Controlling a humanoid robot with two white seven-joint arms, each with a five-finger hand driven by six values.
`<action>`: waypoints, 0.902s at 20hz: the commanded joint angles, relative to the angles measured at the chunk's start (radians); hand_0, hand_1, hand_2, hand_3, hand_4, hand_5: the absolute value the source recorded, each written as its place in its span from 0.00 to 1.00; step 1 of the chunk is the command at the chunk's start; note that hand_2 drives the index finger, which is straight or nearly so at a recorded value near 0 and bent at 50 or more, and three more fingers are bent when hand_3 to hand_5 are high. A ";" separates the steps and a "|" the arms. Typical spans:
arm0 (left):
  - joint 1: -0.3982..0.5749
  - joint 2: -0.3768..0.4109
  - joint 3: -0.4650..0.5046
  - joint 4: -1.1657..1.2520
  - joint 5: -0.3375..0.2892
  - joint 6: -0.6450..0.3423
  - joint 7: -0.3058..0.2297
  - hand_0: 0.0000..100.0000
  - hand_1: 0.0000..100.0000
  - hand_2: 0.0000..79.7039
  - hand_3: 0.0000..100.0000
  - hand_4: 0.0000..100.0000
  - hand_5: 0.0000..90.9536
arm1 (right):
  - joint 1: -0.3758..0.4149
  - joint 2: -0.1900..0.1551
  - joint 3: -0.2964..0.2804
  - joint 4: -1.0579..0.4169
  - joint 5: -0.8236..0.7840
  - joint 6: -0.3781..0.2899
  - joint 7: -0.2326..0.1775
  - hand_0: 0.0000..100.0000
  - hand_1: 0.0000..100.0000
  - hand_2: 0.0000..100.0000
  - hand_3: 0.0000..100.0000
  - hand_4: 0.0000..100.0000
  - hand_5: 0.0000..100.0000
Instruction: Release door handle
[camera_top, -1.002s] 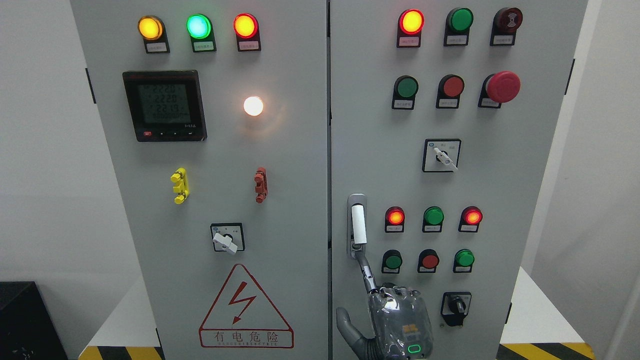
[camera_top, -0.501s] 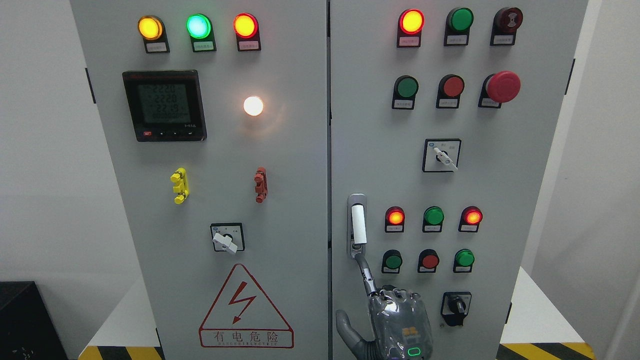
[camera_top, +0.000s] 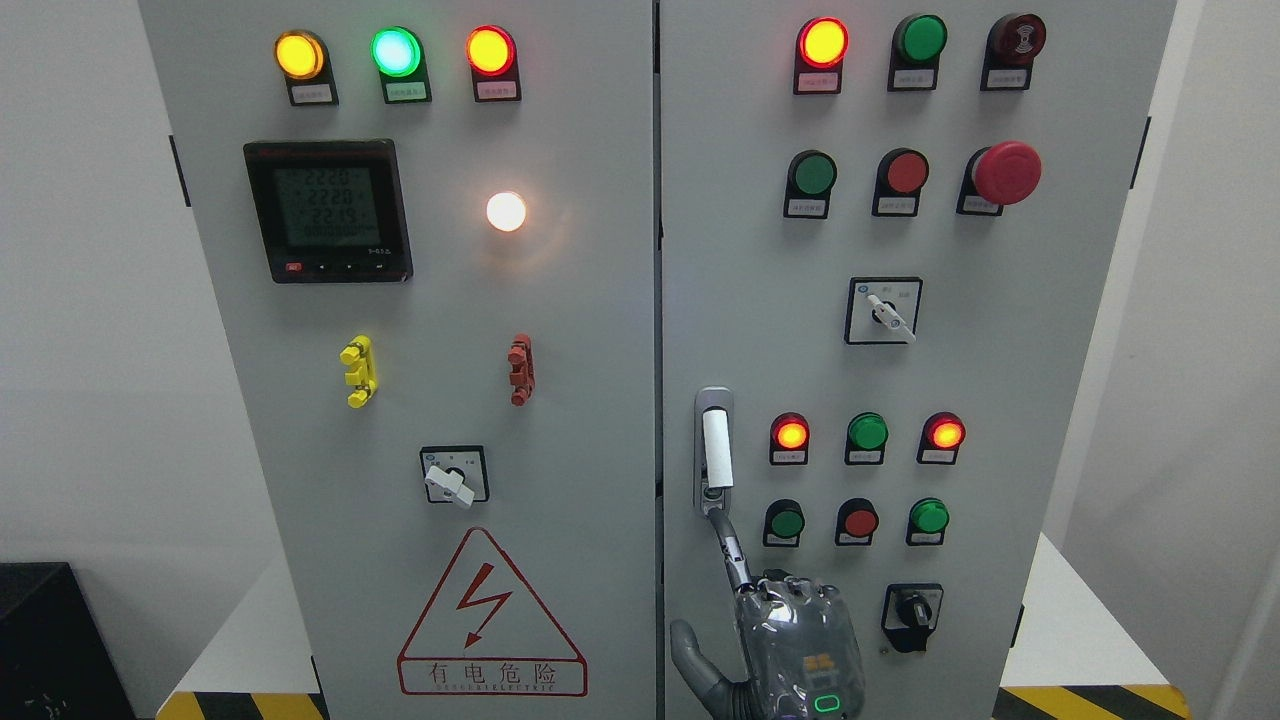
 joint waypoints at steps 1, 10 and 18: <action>0.000 0.000 -0.021 -0.020 0.000 0.000 0.000 0.00 0.00 0.03 0.09 0.01 0.00 | -0.001 0.000 0.001 -0.047 0.004 -0.002 -0.003 0.40 0.33 0.03 0.99 0.90 0.94; 0.000 0.000 -0.021 -0.020 0.000 0.000 0.000 0.00 0.00 0.03 0.09 0.01 0.00 | 0.006 0.001 0.003 -0.071 0.009 -0.005 -0.006 0.39 0.33 0.17 0.99 0.90 0.94; 0.000 0.000 -0.021 -0.020 0.000 0.000 0.000 0.00 0.00 0.03 0.09 0.01 0.00 | 0.059 -0.002 -0.018 -0.111 0.004 -0.006 -0.009 0.45 0.31 0.62 1.00 0.89 0.92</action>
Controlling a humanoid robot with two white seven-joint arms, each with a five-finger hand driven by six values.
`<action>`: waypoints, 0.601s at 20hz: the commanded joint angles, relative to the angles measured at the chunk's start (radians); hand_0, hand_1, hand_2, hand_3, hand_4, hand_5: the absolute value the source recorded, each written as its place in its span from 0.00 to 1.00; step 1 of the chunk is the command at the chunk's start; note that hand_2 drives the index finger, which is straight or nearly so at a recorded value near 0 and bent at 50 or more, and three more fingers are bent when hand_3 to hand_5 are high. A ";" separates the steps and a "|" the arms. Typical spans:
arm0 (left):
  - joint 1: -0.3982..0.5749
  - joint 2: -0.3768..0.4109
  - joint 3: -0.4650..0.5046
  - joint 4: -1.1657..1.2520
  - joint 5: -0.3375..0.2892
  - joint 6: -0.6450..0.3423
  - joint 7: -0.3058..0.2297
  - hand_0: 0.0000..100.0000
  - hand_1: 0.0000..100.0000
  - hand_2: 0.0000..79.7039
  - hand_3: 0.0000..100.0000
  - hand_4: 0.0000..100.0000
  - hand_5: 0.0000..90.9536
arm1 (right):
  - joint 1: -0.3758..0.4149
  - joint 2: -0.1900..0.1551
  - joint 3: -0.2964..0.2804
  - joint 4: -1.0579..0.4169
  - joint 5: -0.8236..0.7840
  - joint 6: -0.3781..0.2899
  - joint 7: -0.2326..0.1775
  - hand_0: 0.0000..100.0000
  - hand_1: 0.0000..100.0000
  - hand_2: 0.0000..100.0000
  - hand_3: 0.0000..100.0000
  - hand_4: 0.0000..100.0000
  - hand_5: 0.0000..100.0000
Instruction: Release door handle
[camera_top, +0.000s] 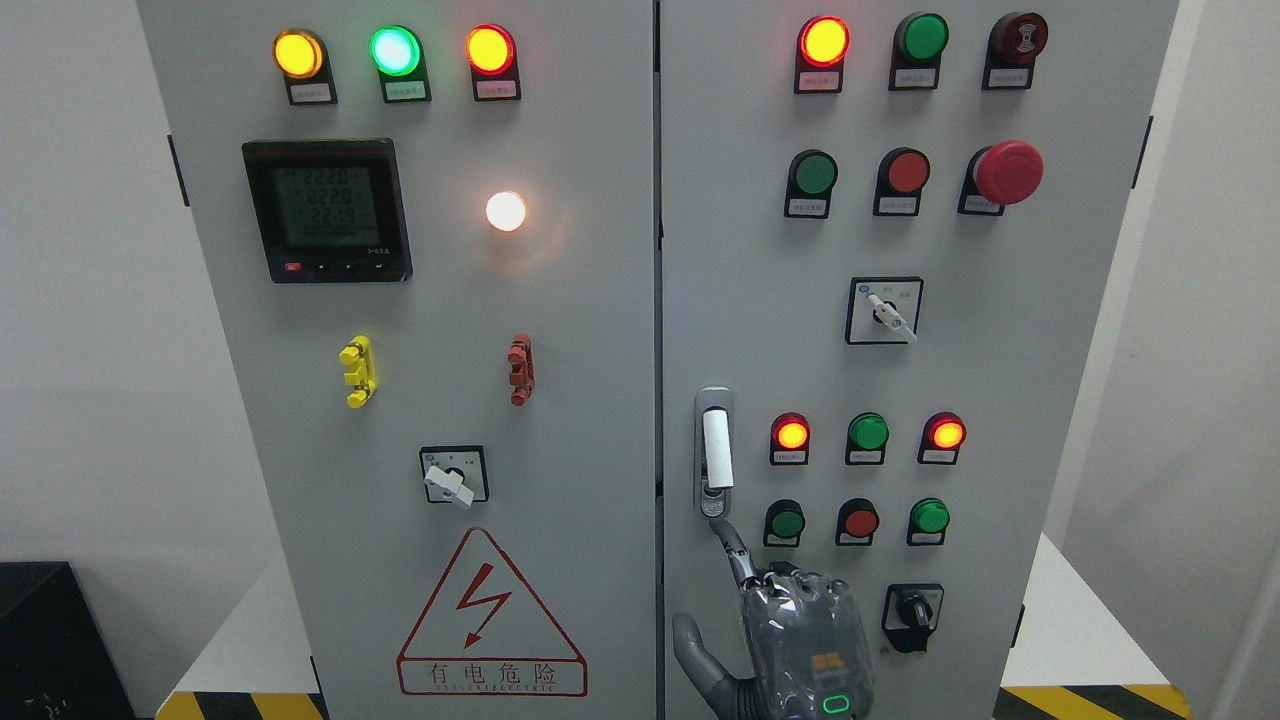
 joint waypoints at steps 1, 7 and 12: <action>0.000 0.000 -0.021 -0.020 0.000 0.000 0.000 0.00 0.00 0.03 0.09 0.01 0.00 | 0.026 -0.002 -0.025 -0.055 -0.002 0.000 0.000 0.44 0.31 0.64 1.00 0.89 0.92; 0.000 0.000 -0.021 -0.020 0.000 0.000 0.000 0.00 0.00 0.03 0.09 0.01 0.00 | -0.008 0.001 -0.041 -0.107 0.003 0.006 0.014 0.14 0.37 0.72 1.00 0.94 0.91; 0.000 0.000 -0.021 -0.020 0.000 0.000 0.000 0.00 0.00 0.03 0.09 0.01 0.00 | -0.078 0.003 -0.044 -0.107 0.010 0.010 0.021 0.05 0.45 0.73 1.00 0.92 0.90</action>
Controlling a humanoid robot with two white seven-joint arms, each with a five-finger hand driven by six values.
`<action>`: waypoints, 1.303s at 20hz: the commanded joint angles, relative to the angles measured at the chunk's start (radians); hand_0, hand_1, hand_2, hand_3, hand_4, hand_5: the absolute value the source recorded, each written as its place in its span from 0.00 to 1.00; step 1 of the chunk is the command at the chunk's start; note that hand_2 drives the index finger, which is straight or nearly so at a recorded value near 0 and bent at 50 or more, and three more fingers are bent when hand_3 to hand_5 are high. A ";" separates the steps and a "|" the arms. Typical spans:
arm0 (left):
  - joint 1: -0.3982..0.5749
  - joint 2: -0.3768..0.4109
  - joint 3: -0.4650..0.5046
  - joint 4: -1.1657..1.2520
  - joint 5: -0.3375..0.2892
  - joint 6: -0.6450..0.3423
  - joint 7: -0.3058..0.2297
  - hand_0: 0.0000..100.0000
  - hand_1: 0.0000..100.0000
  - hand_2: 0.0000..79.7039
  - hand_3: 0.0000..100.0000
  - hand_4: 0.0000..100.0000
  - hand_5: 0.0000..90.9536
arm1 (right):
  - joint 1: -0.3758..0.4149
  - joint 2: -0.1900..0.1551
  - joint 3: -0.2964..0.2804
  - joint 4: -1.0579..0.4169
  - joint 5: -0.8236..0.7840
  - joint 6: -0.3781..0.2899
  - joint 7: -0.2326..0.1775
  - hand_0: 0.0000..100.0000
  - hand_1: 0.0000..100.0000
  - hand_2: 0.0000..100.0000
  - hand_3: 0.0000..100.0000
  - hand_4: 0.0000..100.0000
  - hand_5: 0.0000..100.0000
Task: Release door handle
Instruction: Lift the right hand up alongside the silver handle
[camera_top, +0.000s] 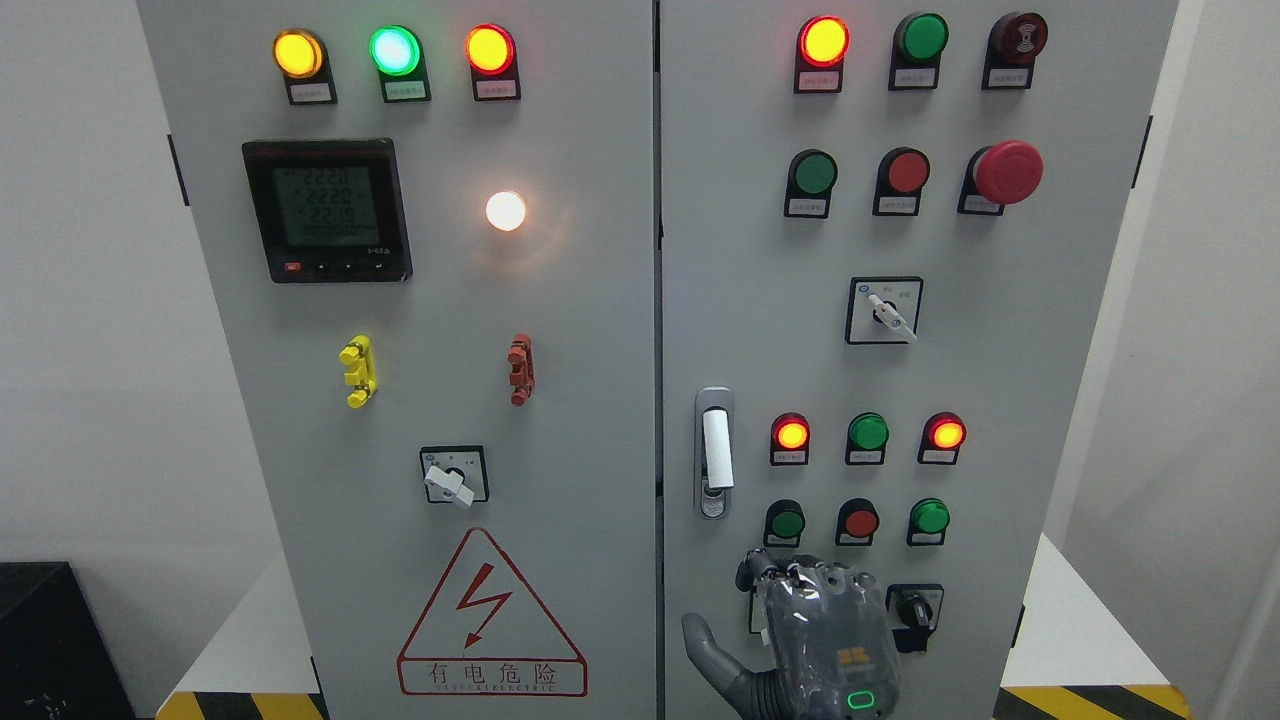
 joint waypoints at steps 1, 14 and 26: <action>0.000 0.000 -0.021 -0.020 0.000 0.000 0.000 0.00 0.00 0.03 0.09 0.01 0.00 | -0.063 0.006 -0.022 -0.045 0.006 0.004 0.020 0.04 0.46 0.74 1.00 0.92 0.90; 0.000 0.000 -0.021 -0.020 0.000 0.000 0.000 0.00 0.00 0.03 0.09 0.01 0.00 | -0.143 0.004 -0.018 -0.058 -0.005 0.033 0.076 0.00 0.46 0.77 1.00 0.97 0.90; 0.000 0.000 -0.021 -0.020 0.000 0.000 0.000 0.00 0.00 0.03 0.09 0.01 0.00 | -0.199 0.006 0.006 -0.002 -0.011 0.036 0.080 0.03 0.42 0.78 1.00 0.98 0.90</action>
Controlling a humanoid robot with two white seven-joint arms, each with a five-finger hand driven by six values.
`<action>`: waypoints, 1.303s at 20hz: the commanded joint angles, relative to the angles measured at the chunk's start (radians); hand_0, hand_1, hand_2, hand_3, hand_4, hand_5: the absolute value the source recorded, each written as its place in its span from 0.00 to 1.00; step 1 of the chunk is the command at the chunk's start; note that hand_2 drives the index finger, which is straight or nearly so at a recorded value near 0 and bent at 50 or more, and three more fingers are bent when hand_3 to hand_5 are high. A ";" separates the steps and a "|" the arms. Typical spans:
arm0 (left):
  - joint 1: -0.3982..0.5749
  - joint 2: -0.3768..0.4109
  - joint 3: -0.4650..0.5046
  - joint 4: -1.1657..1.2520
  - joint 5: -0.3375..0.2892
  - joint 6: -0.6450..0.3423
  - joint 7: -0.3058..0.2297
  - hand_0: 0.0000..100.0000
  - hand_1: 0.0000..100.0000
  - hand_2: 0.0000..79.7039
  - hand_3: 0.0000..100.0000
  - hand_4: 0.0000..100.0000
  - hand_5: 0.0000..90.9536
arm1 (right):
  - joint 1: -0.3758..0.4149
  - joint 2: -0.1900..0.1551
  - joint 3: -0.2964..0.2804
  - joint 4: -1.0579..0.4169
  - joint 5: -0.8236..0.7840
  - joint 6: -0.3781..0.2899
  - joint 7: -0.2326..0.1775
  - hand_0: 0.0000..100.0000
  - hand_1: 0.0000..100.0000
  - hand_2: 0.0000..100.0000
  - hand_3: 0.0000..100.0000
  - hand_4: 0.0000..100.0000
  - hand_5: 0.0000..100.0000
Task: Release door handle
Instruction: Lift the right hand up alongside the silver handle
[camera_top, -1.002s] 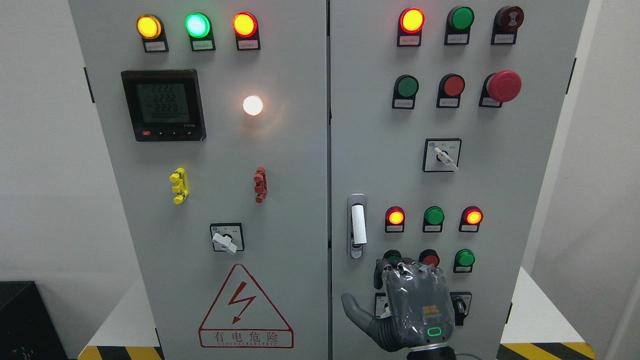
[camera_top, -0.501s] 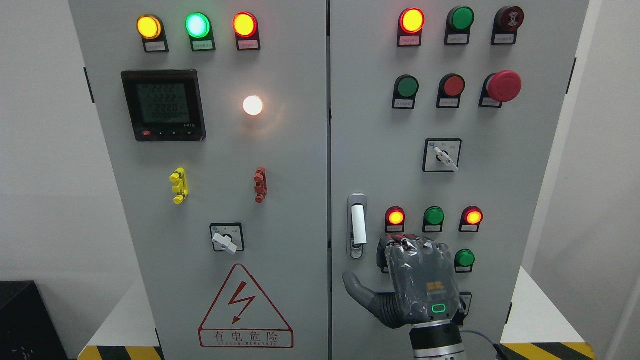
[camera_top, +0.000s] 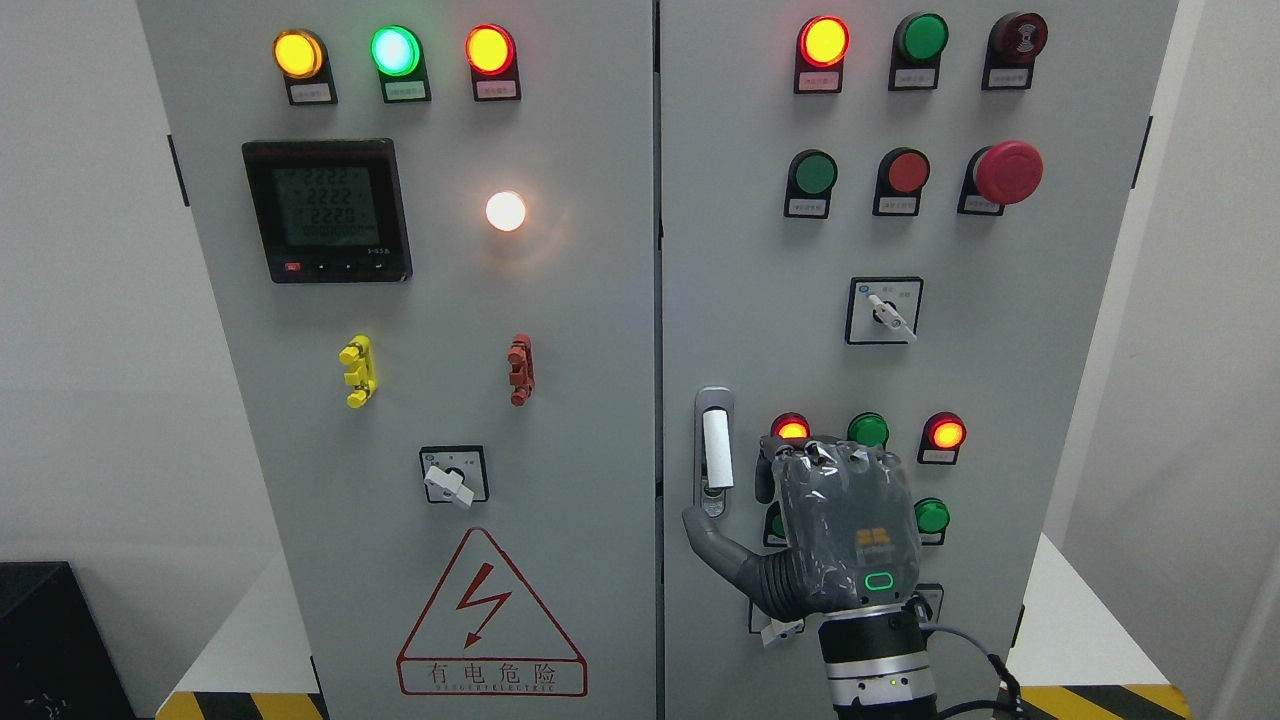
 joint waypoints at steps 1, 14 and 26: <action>0.000 0.000 -0.021 -0.020 0.000 0.000 0.000 0.00 0.00 0.03 0.09 0.01 0.00 | -0.018 0.001 0.019 0.038 -0.002 0.001 0.000 0.03 0.42 0.78 1.00 0.98 0.90; 0.000 0.000 -0.021 -0.020 0.000 0.000 0.000 0.00 0.00 0.03 0.09 0.01 0.00 | -0.046 0.001 0.016 0.102 -0.002 0.001 -0.009 0.06 0.40 0.78 1.00 0.98 0.90; 0.000 0.000 -0.021 -0.020 0.000 0.000 0.000 0.00 0.00 0.03 0.09 0.01 0.00 | -0.046 0.001 0.007 0.101 -0.002 0.011 -0.012 0.11 0.40 0.78 1.00 0.97 0.90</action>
